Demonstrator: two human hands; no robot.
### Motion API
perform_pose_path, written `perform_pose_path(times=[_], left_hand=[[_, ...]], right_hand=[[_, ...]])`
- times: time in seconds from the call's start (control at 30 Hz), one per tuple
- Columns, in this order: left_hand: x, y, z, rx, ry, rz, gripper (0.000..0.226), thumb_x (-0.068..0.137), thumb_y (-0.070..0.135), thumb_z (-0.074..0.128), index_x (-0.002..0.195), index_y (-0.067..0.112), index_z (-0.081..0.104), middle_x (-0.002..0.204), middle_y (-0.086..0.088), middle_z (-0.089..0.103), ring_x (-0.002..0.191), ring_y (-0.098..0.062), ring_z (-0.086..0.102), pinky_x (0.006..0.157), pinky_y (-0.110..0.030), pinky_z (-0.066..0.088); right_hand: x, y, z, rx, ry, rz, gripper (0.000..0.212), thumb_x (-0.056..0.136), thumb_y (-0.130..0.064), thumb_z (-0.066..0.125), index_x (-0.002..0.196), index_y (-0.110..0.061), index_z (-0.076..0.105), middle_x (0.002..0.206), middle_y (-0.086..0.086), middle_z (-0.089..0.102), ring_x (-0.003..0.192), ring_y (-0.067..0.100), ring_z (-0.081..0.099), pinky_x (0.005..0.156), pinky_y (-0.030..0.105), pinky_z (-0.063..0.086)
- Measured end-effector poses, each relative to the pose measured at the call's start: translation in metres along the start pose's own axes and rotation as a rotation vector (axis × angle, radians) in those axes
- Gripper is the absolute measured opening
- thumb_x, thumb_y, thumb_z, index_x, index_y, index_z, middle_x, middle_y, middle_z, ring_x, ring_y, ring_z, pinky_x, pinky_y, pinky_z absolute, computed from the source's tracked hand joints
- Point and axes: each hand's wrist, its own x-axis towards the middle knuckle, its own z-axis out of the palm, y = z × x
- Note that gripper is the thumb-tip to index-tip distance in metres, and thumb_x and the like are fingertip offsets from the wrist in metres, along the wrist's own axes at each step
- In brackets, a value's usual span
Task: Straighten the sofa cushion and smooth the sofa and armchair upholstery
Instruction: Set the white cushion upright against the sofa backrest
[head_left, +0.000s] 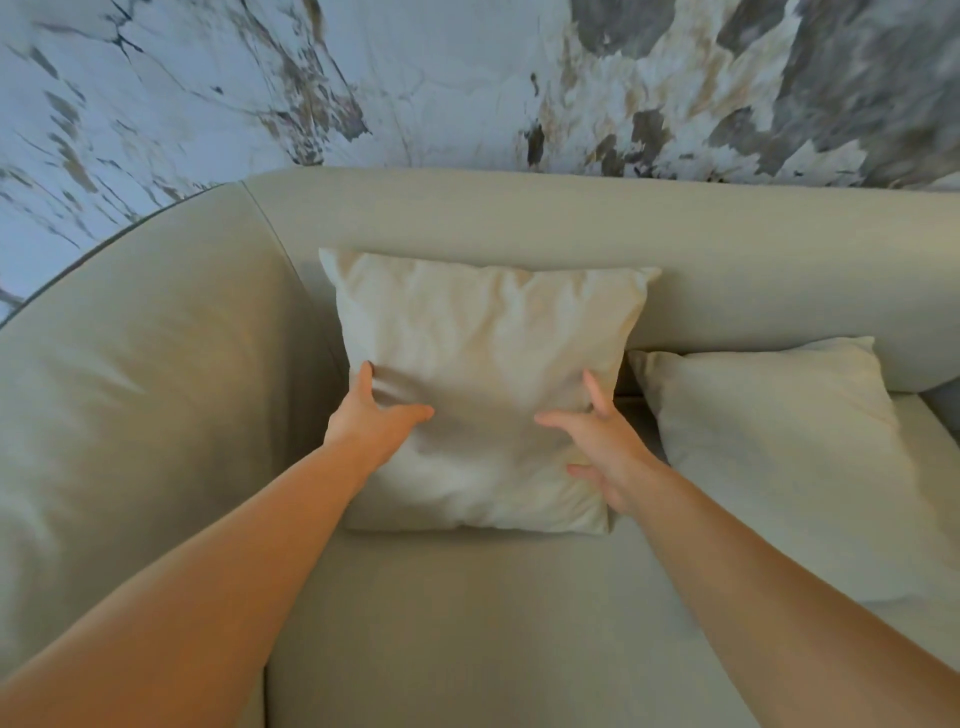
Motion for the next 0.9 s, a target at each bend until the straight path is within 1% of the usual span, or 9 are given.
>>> perform_pose_path(times=[0.07,0.13,0.27,0.37,0.43,0.53,0.63,0.83,0.9], left_hand=[[-0.005,0.002,0.003,0.034,0.025,-0.011,0.093,0.083,0.030,0.073,0.153,0.034,0.012,0.144,0.000,0.040,0.076,-0.011,0.054,0.084,-0.042,0.057],[-0.010,0.006,0.004,0.056,0.046,-0.004,0.088,0.084,0.027,0.071,0.153,0.032,0.015,0.146,-0.002,0.040,0.072,-0.009,0.053,0.078,-0.039,0.058],[-0.021,0.017,0.009,0.156,0.056,0.048,0.068,0.083,0.026,0.066,0.144,0.027,0.037,0.135,-0.007,0.046,0.083,-0.020,0.060,0.081,-0.042,0.057],[-0.033,0.034,0.022,0.225,-0.002,0.100,0.027,0.086,0.022,0.062,0.113,0.019,0.062,0.116,-0.006,0.061,0.086,-0.027,0.065,0.081,-0.045,0.058],[-0.046,0.049,0.037,0.262,-0.092,0.126,0.010,0.086,0.020,0.058,0.092,0.018,0.066,0.096,-0.007,0.071,0.081,-0.030,0.070,0.076,-0.045,0.060],[-0.071,0.075,0.070,0.380,-0.241,0.166,0.013,0.085,0.018,0.054,0.083,0.016,0.067,0.082,-0.009,0.074,0.076,-0.030,0.072,0.073,-0.041,0.061],[-0.094,0.100,0.118,0.465,-0.363,0.220,0.013,0.085,0.020,0.056,0.079,0.017,0.067,0.076,-0.007,0.074,0.070,-0.028,0.072,0.069,-0.039,0.061],[-0.099,0.122,0.259,0.403,-0.452,0.245,0.007,0.086,0.023,0.062,0.085,0.016,0.062,0.084,-0.010,0.067,0.070,-0.030,0.066,0.067,-0.042,0.058],[-0.090,0.121,0.306,0.410,-0.397,0.184,0.033,0.084,0.041,0.066,0.104,0.017,0.058,0.096,-0.007,0.065,0.073,-0.027,0.066,0.065,-0.038,0.058]], right_hand=[[-0.003,0.000,-0.001,-0.022,0.019,-0.008,0.096,0.069,-0.032,0.079,0.144,-0.055,0.024,0.145,-0.016,0.034,0.117,0.012,0.044,0.088,0.041,0.045],[-0.007,-0.001,-0.005,-0.048,0.037,-0.005,0.086,0.074,-0.029,0.077,0.144,-0.051,0.032,0.144,-0.013,0.036,0.114,0.012,0.044,0.088,0.040,0.046],[-0.017,-0.005,-0.017,-0.187,0.019,0.001,0.064,0.078,-0.031,0.072,0.137,-0.040,0.049,0.128,-0.012,0.044,0.106,0.013,0.049,0.082,0.037,0.051],[-0.030,-0.012,-0.034,-0.362,0.053,-0.057,0.032,0.081,-0.030,0.066,0.113,-0.030,0.067,0.108,-0.003,0.063,0.090,0.016,0.063,0.079,0.037,0.058],[-0.046,-0.017,-0.053,-0.639,0.067,-0.166,0.023,0.082,-0.029,0.063,0.102,-0.024,0.072,0.097,0.001,0.069,0.086,0.020,0.065,0.082,0.035,0.056],[-0.076,-0.028,-0.096,-1.142,-0.011,-0.163,0.031,0.083,-0.030,0.057,0.111,-0.021,0.067,0.114,0.007,0.065,0.105,0.030,0.061,0.092,0.040,0.052],[-0.091,-0.035,-0.157,-1.373,-0.064,-0.002,0.042,0.089,-0.029,0.053,0.128,-0.015,0.058,0.134,0.013,0.055,0.118,0.035,0.054,0.098,0.044,0.049],[-0.061,-0.023,-0.308,-1.185,0.160,0.187,0.056,0.093,-0.036,0.053,0.144,-0.015,0.041,0.153,0.012,0.036,0.137,0.032,0.038,0.109,0.037,0.037],[-0.036,-0.008,-0.350,-1.063,0.242,0.185,0.062,0.090,-0.039,0.056,0.145,-0.016,0.038,0.150,0.011,0.041,0.133,0.032,0.042,0.103,0.036,0.040]])
